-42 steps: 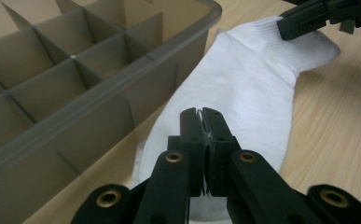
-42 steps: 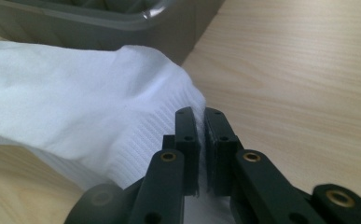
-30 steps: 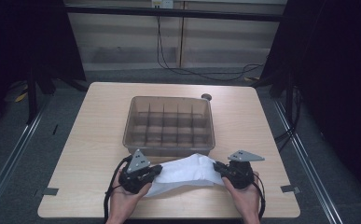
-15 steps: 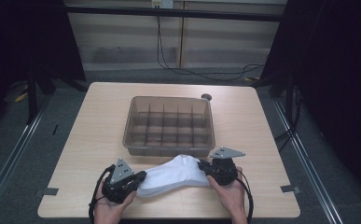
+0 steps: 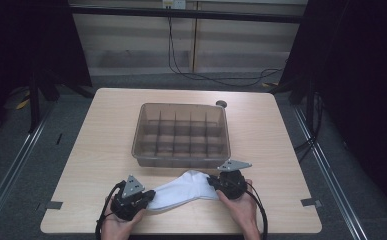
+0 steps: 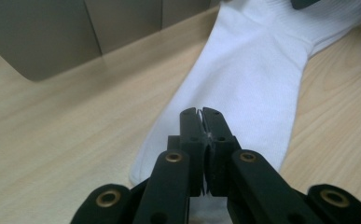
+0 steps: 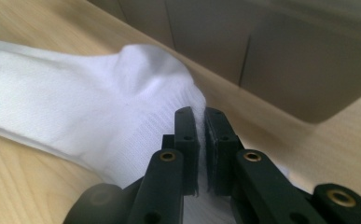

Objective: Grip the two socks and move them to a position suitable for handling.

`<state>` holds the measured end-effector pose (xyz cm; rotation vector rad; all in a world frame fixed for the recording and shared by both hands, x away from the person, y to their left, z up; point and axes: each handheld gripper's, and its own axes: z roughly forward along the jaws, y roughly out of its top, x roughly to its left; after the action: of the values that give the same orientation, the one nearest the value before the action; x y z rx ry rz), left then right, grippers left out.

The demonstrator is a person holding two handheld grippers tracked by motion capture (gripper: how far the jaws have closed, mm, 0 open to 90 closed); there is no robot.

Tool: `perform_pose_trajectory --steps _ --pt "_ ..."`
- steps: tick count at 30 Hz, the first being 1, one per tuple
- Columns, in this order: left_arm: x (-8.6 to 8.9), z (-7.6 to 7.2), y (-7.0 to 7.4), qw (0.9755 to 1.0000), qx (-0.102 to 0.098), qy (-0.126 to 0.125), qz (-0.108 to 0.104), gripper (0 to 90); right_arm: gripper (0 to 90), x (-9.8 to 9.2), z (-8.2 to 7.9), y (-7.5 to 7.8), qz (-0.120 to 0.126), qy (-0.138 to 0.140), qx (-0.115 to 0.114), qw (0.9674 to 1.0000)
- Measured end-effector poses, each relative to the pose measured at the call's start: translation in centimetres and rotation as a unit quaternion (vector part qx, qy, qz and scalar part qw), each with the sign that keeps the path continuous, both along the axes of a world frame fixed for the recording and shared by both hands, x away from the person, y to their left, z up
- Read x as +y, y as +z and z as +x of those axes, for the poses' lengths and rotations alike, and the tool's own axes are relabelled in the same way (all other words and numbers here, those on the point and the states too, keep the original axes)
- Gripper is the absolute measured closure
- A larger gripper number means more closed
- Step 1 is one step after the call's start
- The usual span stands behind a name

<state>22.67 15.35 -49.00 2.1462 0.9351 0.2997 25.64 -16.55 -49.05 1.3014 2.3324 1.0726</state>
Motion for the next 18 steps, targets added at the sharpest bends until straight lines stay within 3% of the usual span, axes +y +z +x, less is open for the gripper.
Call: perform_pose_trajectory --steps 3,10,11,15,18 --pt "-0.3 0.2 -0.7 1.0000 0.004 -0.005 0.004 88.3 84.6 -0.4 -0.2 -0.5 -0.005 -0.004 0.004 1.0000" --pt "-2.4 0.8 -0.6 0.9995 -0.002 -0.028 0.014 88.2 84.7 -2.1 -1.1 -0.6 -0.014 -0.032 0.002 0.9994" --pt "-2.9 0.9 -0.7 0.9995 -0.002 -0.030 0.006 88.2 84.7 -2.3 -1.2 -0.6 -0.015 -0.036 0.001 0.9992" --pt "-3.4 1.1 -0.1 0.9991 -0.015 -0.037 0.017 88.2 84.8 -3.2 -1.7 -0.1 -0.009 -0.045 -0.005 0.9989" --pt "-3.1 1.1 0.8 0.9990 -0.023 -0.037 0.010 88.2 84.9 -3.4 -1.8 0.6 -0.001 -0.044 -0.013 0.9990"
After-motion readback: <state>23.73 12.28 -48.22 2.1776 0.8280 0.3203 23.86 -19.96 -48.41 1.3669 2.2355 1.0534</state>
